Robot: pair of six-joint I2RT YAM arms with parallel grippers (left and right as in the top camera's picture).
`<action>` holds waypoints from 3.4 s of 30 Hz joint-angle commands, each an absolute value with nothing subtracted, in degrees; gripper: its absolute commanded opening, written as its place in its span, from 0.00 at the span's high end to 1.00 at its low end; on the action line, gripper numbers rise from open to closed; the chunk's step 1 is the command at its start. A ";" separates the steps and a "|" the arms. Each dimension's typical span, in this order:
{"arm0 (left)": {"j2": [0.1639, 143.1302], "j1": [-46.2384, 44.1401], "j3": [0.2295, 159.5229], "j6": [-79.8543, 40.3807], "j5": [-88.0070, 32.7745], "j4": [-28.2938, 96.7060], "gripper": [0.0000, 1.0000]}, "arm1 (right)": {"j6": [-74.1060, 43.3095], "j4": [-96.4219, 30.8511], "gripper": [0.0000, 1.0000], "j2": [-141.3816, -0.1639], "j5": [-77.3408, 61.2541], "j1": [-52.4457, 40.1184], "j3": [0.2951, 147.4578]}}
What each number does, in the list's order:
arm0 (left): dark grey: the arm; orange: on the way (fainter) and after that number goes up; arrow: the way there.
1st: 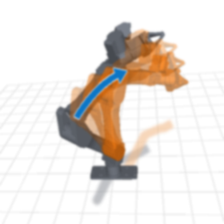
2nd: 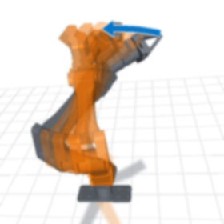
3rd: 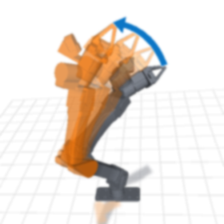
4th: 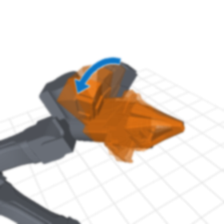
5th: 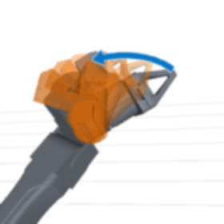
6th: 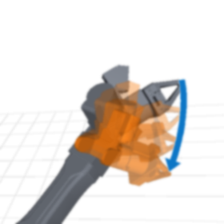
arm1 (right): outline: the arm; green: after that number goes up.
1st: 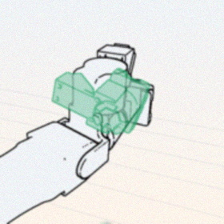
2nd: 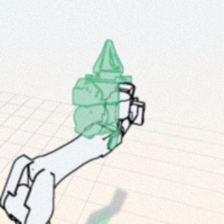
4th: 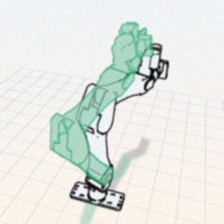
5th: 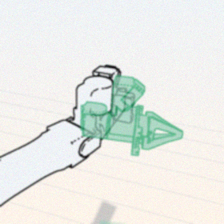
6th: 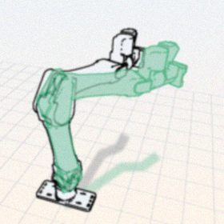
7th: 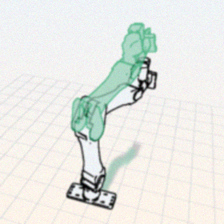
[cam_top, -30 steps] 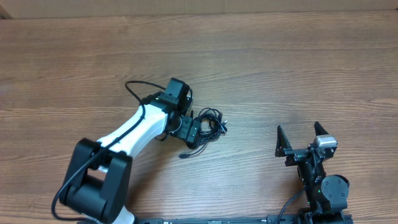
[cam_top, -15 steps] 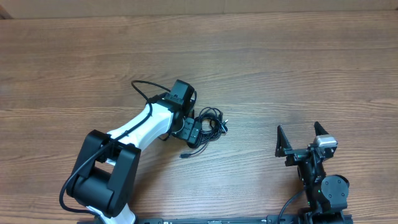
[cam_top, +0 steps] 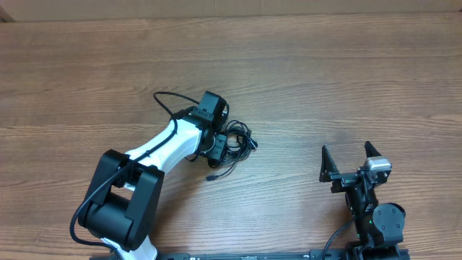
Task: Untangle cables
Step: 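Grasp the cable bundle with the left gripper and lift it, then move the right gripper toward the cable loops held by the left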
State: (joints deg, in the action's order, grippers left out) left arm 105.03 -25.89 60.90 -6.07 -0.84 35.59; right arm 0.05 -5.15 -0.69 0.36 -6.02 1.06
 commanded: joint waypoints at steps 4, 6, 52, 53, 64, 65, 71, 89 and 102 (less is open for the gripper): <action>106.72 -26.39 60.64 -5.02 -4.54 36.14 0.96 | 0.49 -4.84 0.00 -0.16 0.30 -5.76 0.47; 104.62 -26.41 60.64 -4.08 -4.51 36.16 0.96 | 0.51 -4.84 0.00 -0.16 0.30 -5.76 0.47; 65.73 -27.40 60.64 37.76 -27.05 35.44 0.96 | -10.52 -15.05 0.00 -0.16 -7.64 -5.76 17.61; 65.73 -27.40 60.64 37.76 -28.38 35.24 0.96 | -10.50 -17.80 0.00 -0.16 -7.64 -5.76 19.68; 65.78 -27.40 60.64 31.81 -40.05 30.02 0.96 | -10.50 -34.50 0.00 -0.95 -8.36 -5.76 35.64; 65.78 -27.40 60.64 29.98 -40.05 28.99 0.96 | -10.48 -34.68 0.00 -1.43 -8.78 -5.76 36.29; 65.87 -27.44 60.64 19.09 -41.04 22.65 0.96 | -10.46 -38.15 0.00 -7.49 -11.79 -5.76 41.36; 65.87 -27.46 60.64 -2.52 -35.62 17.28 0.96 | -5.54 -40.45 0.00 -21.30 -28.88 -5.76 48.51; 65.87 -29.32 60.64 -3.46 -35.62 17.30 0.96 | -5.50 -40.40 0.09 -21.30 -29.98 -5.76 48.49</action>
